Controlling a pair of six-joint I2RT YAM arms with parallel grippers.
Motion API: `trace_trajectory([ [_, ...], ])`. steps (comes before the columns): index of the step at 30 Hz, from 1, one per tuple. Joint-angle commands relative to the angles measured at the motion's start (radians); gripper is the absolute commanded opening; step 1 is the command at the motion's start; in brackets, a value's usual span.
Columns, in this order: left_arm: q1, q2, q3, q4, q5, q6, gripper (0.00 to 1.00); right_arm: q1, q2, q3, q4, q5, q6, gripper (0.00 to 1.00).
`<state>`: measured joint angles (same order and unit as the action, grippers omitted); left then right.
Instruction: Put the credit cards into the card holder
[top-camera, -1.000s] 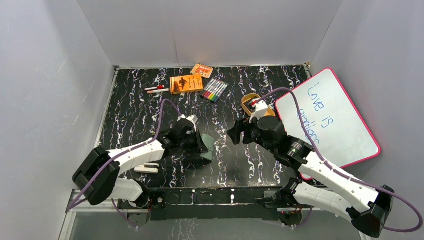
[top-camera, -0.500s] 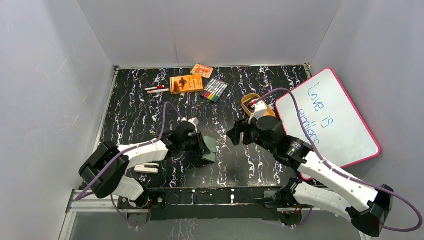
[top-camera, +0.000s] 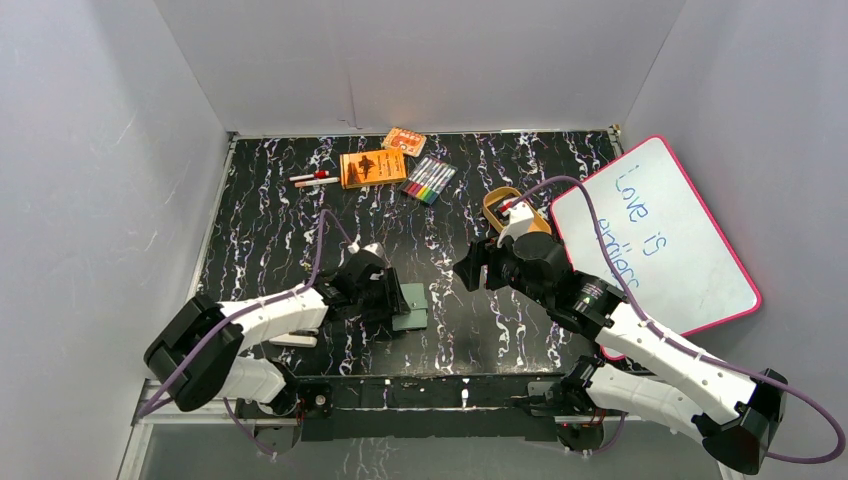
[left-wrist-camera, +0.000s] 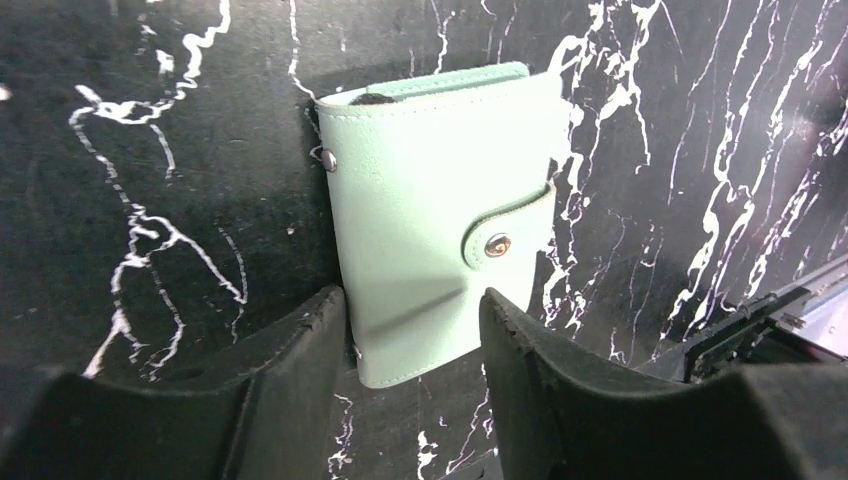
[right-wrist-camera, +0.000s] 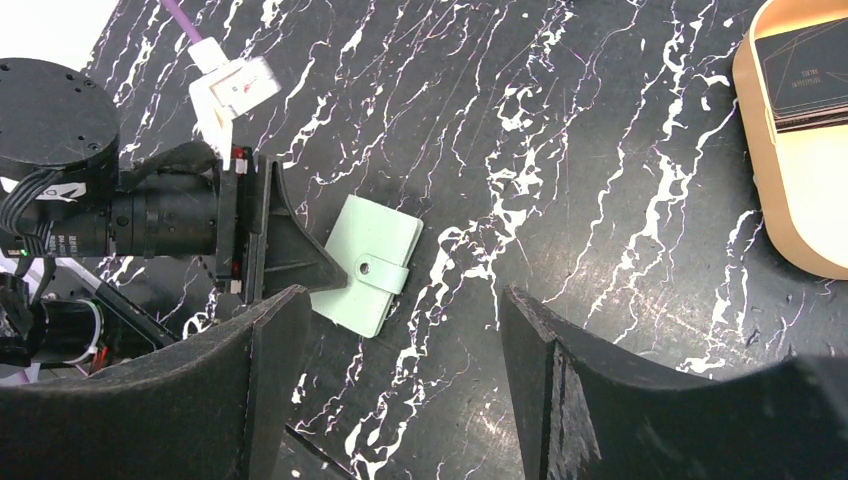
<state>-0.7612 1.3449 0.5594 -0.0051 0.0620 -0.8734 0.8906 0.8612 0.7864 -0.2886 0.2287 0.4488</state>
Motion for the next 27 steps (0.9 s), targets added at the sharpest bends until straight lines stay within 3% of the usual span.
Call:
trace_trajectory([
  [1,0.001,-0.035,-0.005,-0.120,-0.113,0.024,0.54,0.002,-0.006,0.002,0.032,0.018,-0.001,0.78],
  [10,0.002,-0.137,0.019,-0.246,-0.215,0.011,0.73,0.002,-0.007,0.017,-0.006,0.064,-0.013,0.79],
  [21,0.022,-0.298,0.292,-0.601,-0.574,0.120,0.86,0.002,0.018,0.083,-0.230,0.345,-0.023,0.82],
  [24,0.022,-0.312,0.331,-0.637,-0.637,0.016,0.87,0.002,0.053,0.091,-0.265,0.428,0.062,0.89],
  [27,0.022,-0.324,0.360,-0.667,-0.644,-0.118,0.90,0.001,0.089,0.099,-0.229,0.413,0.106,0.97],
])
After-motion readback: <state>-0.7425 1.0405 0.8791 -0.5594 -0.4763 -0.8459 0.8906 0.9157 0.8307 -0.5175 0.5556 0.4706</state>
